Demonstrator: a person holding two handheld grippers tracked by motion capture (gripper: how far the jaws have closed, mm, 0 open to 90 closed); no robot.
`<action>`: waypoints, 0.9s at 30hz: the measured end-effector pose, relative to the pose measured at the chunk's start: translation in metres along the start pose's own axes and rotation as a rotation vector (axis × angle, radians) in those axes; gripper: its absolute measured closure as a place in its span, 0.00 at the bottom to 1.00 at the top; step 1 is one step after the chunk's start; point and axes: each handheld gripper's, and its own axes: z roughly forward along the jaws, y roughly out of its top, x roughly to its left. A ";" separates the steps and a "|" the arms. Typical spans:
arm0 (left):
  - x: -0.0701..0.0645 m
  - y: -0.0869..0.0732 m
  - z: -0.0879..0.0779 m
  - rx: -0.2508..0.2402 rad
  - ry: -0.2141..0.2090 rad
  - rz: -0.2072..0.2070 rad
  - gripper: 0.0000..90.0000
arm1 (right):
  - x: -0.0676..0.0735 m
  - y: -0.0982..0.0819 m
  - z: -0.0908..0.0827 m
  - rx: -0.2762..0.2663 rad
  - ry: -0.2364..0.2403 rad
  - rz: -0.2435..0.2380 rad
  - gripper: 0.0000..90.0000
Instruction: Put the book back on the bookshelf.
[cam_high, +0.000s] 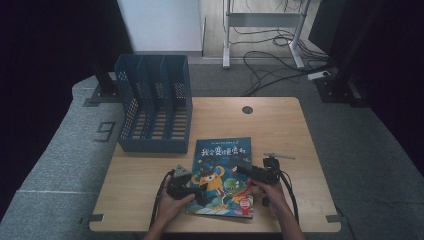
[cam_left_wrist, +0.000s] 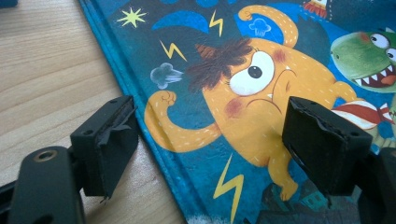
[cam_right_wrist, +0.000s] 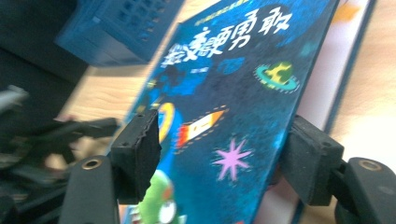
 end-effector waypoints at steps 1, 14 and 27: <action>-0.001 0.000 0.000 -0.002 0.004 0.002 0.20 | 0.001 0.000 0.001 0.002 -0.019 -0.022 0.37; -0.002 0.000 0.001 0.006 0.013 0.024 0.21 | -0.004 -0.006 0.009 -0.017 -0.090 -0.103 0.44; 0.001 0.000 -0.001 0.006 -0.013 0.009 0.20 | -0.004 0.003 0.005 -0.005 -0.055 -0.113 0.48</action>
